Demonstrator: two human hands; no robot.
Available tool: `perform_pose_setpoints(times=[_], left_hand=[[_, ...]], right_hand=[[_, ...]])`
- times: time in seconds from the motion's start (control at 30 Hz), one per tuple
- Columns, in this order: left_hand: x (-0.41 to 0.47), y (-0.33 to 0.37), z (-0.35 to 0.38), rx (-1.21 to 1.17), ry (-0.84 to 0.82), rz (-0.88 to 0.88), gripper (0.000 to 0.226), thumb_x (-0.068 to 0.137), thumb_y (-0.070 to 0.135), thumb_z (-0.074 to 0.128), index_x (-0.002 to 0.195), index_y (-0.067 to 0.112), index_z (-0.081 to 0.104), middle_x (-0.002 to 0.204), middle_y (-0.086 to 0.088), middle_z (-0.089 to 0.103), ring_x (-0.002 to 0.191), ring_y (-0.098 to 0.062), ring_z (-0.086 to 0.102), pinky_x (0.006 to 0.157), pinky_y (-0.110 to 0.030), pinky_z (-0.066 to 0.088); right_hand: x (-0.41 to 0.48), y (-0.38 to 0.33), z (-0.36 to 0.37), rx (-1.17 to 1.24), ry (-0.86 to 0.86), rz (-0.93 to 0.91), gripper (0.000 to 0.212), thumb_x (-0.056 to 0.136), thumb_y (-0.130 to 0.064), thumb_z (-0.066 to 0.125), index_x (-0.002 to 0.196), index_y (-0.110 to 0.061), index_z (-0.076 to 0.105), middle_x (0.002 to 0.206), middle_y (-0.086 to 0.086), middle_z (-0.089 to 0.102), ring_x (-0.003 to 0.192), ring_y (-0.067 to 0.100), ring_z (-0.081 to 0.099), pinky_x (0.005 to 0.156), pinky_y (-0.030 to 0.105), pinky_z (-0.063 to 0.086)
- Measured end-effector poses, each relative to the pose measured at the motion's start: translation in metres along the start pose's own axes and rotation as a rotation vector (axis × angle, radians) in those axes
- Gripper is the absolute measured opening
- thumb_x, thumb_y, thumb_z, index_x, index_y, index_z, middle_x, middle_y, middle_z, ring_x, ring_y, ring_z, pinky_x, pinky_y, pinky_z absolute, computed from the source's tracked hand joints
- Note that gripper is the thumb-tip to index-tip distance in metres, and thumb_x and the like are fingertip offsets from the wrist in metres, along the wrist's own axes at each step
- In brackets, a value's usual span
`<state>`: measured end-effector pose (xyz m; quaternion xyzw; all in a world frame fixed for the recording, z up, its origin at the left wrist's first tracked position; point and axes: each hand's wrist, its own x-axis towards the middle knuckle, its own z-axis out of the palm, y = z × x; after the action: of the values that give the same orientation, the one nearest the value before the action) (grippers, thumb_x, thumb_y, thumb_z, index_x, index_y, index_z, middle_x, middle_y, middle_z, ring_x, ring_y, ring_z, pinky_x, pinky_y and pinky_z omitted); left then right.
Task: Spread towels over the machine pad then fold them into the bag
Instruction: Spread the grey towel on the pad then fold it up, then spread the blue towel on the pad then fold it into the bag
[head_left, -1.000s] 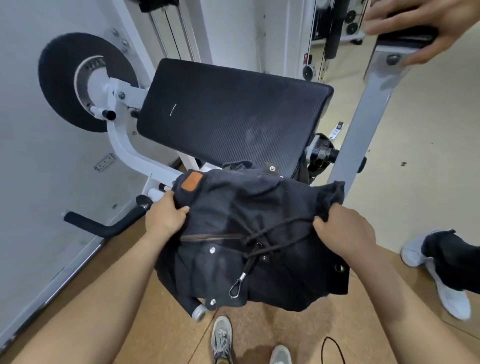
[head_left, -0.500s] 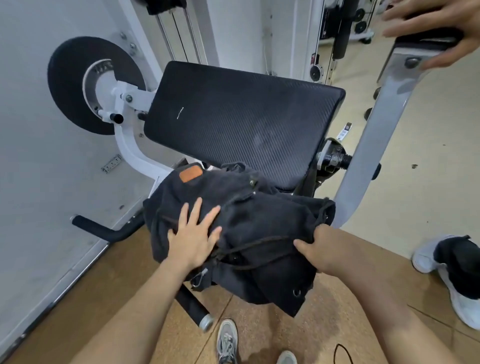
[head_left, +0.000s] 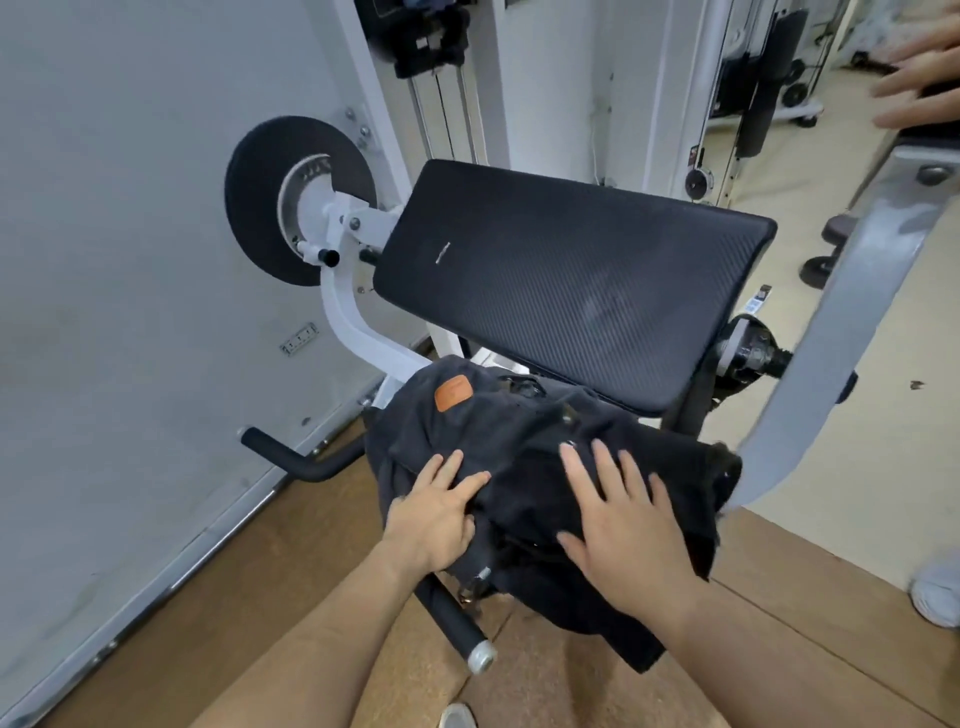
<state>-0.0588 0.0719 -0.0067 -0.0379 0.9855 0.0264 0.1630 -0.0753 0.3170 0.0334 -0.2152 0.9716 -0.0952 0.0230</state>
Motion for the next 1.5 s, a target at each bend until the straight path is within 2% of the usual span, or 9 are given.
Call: perform_pose_setpoints(times=[0.13,0.3,0.4,0.5,0.6,0.83,1.1,1.3,1.5], left_hand=[[-0.011,-0.001,0.001,-0.033,-0.012,0.040,0.062,0.095,0.033,0.040,0.150,0.046,0.012,0.163,0.008,-0.008,0.150,-0.019,-0.010,0.110,-0.052,0.034],[-0.028,-0.027,0.009,-0.088,0.094,0.158,0.056,0.099,0.035,0.038,0.151,0.041,0.019,0.164,0.007,0.001,0.150,-0.014,-0.003,0.116,-0.044,0.026],[-0.037,-0.053,0.003,-0.127,0.070,0.238,0.049,0.099,0.029,0.039,0.147,0.036,0.033,0.163,0.007,0.011,0.149,-0.016,0.008,0.113,-0.042,0.031],[-0.053,-0.096,-0.005,-0.228,0.048,0.253,0.040,0.098,0.026,0.040,0.136,0.031,0.048,0.150,0.006,0.039,0.136,-0.020,0.036,0.102,-0.041,0.043],[-0.077,-0.147,-0.015,-0.381,0.058,0.237,0.026,0.097,0.024,0.040,0.110,0.027,0.062,0.110,0.009,0.064,0.101,-0.017,0.057,0.083,-0.036,0.050],[-0.119,-0.253,-0.072,-0.792,0.281,0.035,0.033,0.098,0.015,0.050,0.094,0.044,0.065,0.088,0.022,0.066,0.084,0.003,0.061,0.071,-0.008,0.043],[-0.103,-0.360,-0.147,-1.035,0.528,-0.092,0.038,0.094,0.011,0.056,0.082,0.045,0.069,0.072,0.015,0.069,0.067,-0.003,0.062,0.059,-0.013,0.045],[-0.038,-0.428,-0.221,-0.880,0.703,-0.005,0.044,0.091,0.003,0.056,0.082,0.045,0.066,0.082,0.026,0.067,0.084,0.003,0.063,0.069,-0.017,0.049],[0.057,-0.480,-0.303,-0.806,0.749,0.118,0.040,0.094,0.009,0.053,0.083,0.045,0.066,0.075,0.014,0.067,0.067,-0.013,0.061,0.066,-0.031,0.052]], right_hand=[[0.001,0.002,0.036,-0.013,-0.208,0.128,0.096,0.095,-0.047,0.047,0.150,-0.012,-0.024,0.164,0.008,0.003,0.151,0.027,0.005,0.120,0.038,0.012],[0.016,-0.019,0.024,-0.102,-0.367,0.244,0.094,0.094,-0.044,0.047,0.152,-0.009,-0.018,0.163,0.004,0.003,0.150,0.026,0.008,0.118,0.037,0.020],[0.022,-0.054,-0.006,-0.179,-0.412,0.391,0.080,0.093,-0.046,0.046,0.153,-0.013,0.005,0.152,0.011,0.029,0.138,0.032,0.033,0.104,0.043,0.036],[0.027,-0.107,-0.041,-0.199,-0.330,0.383,0.039,0.094,-0.044,0.043,0.126,-0.023,0.044,0.127,0.009,0.056,0.115,0.030,0.055,0.084,0.037,0.046],[0.031,-0.169,-0.066,-0.036,-0.265,0.343,0.030,0.093,-0.046,0.048,0.114,-0.027,0.056,0.120,-0.001,0.065,0.112,0.025,0.060,0.083,0.034,0.048],[0.061,-0.307,-0.102,0.525,-0.100,0.039,0.017,0.094,-0.034,0.057,0.107,-0.037,0.067,0.082,-0.008,0.070,0.074,0.006,0.062,0.071,0.023,0.050],[0.159,-0.406,-0.103,0.886,0.056,-0.106,0.018,0.093,-0.020,0.060,0.104,-0.031,0.070,0.082,-0.004,0.071,0.076,0.010,0.068,0.076,0.025,0.055],[0.263,-0.454,-0.098,1.177,0.209,-0.044,0.018,0.094,-0.018,0.060,0.104,-0.029,0.070,0.092,-0.005,0.073,0.078,0.009,0.069,0.075,0.028,0.054],[0.367,-0.488,-0.113,1.323,0.324,0.000,0.020,0.094,-0.017,0.059,0.106,-0.030,0.068,0.097,-0.007,0.072,0.086,0.010,0.068,0.072,0.026,0.055]])
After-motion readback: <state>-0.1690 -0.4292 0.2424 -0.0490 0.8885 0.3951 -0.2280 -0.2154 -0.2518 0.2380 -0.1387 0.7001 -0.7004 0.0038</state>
